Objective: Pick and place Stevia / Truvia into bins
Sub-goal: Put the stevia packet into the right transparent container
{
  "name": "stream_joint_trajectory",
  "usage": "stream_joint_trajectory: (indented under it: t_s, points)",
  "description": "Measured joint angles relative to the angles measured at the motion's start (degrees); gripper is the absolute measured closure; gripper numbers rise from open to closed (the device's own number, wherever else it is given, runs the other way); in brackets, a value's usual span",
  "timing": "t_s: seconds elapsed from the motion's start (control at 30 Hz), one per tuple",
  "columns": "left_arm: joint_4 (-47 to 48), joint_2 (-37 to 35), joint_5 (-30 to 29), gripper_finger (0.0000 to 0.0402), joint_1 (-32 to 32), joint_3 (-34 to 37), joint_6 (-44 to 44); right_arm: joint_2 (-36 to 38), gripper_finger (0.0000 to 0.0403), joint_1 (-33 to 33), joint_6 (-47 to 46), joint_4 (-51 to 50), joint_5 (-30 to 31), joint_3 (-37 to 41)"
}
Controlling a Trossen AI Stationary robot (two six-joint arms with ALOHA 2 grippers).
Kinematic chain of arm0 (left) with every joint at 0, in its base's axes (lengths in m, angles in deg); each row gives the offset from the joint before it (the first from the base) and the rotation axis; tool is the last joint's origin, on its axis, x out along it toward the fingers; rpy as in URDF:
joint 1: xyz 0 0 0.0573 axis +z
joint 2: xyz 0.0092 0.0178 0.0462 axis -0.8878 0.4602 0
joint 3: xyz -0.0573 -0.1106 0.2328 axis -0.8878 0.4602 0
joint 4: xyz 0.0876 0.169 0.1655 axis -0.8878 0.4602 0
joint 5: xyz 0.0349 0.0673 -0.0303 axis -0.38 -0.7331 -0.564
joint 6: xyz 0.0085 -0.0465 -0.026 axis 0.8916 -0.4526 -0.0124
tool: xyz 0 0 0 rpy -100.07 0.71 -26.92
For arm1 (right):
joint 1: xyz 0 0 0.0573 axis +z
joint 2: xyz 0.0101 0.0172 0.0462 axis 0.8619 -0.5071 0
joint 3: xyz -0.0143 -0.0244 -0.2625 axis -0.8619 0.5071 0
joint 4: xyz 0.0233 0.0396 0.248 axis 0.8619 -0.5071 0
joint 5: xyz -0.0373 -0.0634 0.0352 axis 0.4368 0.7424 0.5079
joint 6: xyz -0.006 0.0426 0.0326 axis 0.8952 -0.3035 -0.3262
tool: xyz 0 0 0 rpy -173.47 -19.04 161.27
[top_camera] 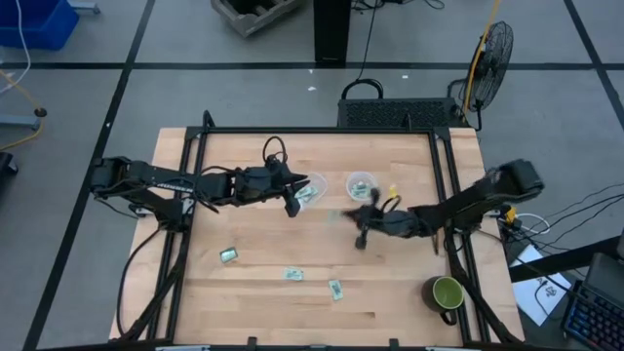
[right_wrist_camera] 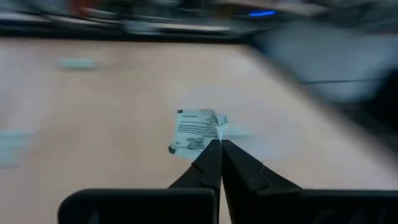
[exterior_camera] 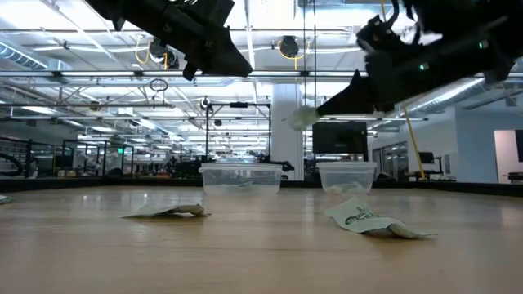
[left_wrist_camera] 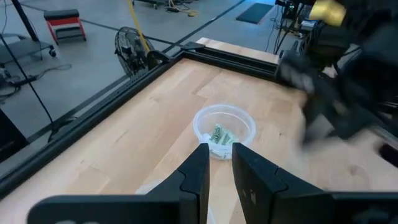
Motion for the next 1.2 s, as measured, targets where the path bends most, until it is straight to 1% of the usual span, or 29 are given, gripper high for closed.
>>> stream_joint_trajectory:
  t_s: [0.07, 0.1, 0.13, 0.17, 0.27, 0.37, 0.43, 0.53, 0.6, 0.73, 0.77, 0.83, 0.97, 1.03, 1.17, 1.2]
  points:
    - [0.5, 0.0, 0.0, 0.0327, 0.0, 0.0, -1.2, 5.3, 0.0402, 0.0, 2.6, -7.3, 11.0, 0.0]
    - [0.7, 0.0, 0.0, 0.0327, 0.0, 0.0, -2.1, 7.8, 0.0402, -0.1, 2.8, -11.3, 15.3, 0.0]
    - [0.9, 0.0, 0.0, 0.0327, -0.1, 0.0, -2.6, 10.2, 0.0402, -0.2, 2.0, -15.8, 18.7, 0.0]
    - [1.1, 0.0, 0.0, 0.0327, -0.2, 0.0, -3.3, 12.3, 0.0402, -0.2, 0.1, -20.1, 20.8, 0.0]
    - [1.8, 0.0, 0.1, 0.0327, -0.6, 0.0, -3.8, 16.9, 0.0402, -0.7, -6.5, -30.2, 21.7, 0.0]
    - [1.9, 0.0, 0.1, 0.0327, -1.0, 0.0, -3.7, 18.0, 0.0402, -2.4, -11.6, -39.0, 21.8, 0.1]
    - [1.9, 0.0, 0.1, 0.0327, -1.3, 0.0, -3.9, 17.9, 0.0403, -4.0, -14.4, -40.9, 18.9, 1.3]
    - [1.9, 0.0, 0.1, 0.0327, -1.7, 0.0, -4.0, 16.9, 0.0403, -6.5, -15.1, -38.9, 12.0, 4.4]
    - [1.8, 0.0, 0.1, 0.0327, -2.0, 0.0, -4.0, 16.3, 0.0403, -7.5, -13.7, -35.0, 11.7, 6.1]
    - [1.8, 0.0, 0.2, 0.0327, -2.0, 0.0, -4.0, 16.2, 0.0403, -8.9, -6.6, -25.5, 11.5, 7.6]
    - [1.8, 0.0, 0.1, 0.0327, -2.0, 0.0, -3.9, 16.2, 0.0403, -9.1, -4.8, -24.0, 10.9, 7.6]
    - [1.6, 0.0, 0.1, 0.0327, -2.0, 0.0, -3.7, 16.3, 0.0403, -9.8, -2.1, -21.7, 7.8, 7.6]
    - [1.5, 0.0, 0.1, 0.0327, -2.0, 0.0, -3.5, 16.2, 0.0403, -11.7, -3.1, -22.7, -1.2, 7.6]
    - [1.5, 0.0, 0.1, 0.0327, -2.0, 0.0, -3.5, 16.2, 0.0403, -12.6, -3.2, -24.1, -2.8, 7.6]
    - [1.5, 0.0, 0.1, 0.0327, -2.0, 0.0, -3.4, 16.2, 0.0403, -14.5, -2.1, -25.7, -3.7, 7.6]
    - [1.5, 0.0, 0.1, 0.0327, -2.0, 0.0, -3.4, 16.2, 0.0402, -14.9, -2.1, -25.9, -4.8, 7.6]
